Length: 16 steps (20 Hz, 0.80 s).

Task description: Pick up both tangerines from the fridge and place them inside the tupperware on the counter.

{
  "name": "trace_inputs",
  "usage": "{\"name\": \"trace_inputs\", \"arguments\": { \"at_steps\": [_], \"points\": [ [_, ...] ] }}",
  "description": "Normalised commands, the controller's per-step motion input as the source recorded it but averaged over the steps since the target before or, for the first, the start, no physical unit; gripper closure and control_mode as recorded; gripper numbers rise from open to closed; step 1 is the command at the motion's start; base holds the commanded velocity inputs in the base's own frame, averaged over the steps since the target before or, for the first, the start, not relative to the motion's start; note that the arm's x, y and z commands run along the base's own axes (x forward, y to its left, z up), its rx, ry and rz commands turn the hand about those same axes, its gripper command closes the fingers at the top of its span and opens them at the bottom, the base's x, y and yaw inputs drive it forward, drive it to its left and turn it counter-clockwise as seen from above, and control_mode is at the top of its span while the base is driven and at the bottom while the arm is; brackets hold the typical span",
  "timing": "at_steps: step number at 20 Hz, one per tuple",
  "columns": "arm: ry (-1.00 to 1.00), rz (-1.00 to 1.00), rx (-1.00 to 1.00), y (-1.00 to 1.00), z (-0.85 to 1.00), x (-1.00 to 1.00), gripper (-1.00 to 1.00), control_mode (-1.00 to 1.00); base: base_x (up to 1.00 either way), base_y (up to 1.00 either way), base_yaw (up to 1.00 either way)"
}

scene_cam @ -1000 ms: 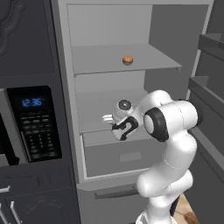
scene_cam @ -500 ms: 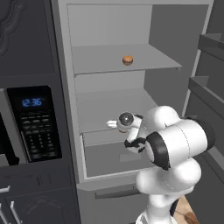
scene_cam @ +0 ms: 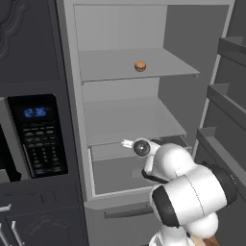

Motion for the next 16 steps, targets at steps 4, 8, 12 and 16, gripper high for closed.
{"name": "trace_inputs", "arguments": {
  "at_steps": [4, 8, 12, 16],
  "points": [
    [0.14, -0.01, 0.0, 0.0, 0.86, -0.03, 1.0, -1.0, 0.0, 0.0, 0.0],
    [0.11, -0.07, 0.0, 0.0, 0.78, -0.1, 1.0, -1.0, 0.0, 0.0, 0.0],
    [0.18, -0.07, 0.0, 0.0, 0.74, -0.09, 1.0, -1.0, 0.0, 0.0, 0.0],
    [0.16, -0.16, 0.0, 0.0, 0.43, -0.25, 1.0, -1.0, 0.0, 0.0, 0.0]
  ]
}}
